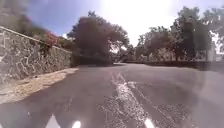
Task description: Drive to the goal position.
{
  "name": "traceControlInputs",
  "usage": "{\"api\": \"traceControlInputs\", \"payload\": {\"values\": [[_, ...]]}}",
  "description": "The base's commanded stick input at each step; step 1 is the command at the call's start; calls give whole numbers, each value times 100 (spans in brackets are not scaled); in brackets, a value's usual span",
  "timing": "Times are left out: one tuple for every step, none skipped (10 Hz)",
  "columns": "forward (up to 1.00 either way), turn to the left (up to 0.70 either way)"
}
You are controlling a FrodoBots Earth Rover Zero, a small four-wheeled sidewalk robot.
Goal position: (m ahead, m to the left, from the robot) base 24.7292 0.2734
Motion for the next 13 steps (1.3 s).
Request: {"api": "traceControlInputs", "payload": {"values": [[85, 0], [85, 0], [85, 0], [50, 0], [50, 0], [50, 0], [50, 0], [50, 0], [50, 0], [50, 0], [50, 0], [29, 0], [34, 0]]}}
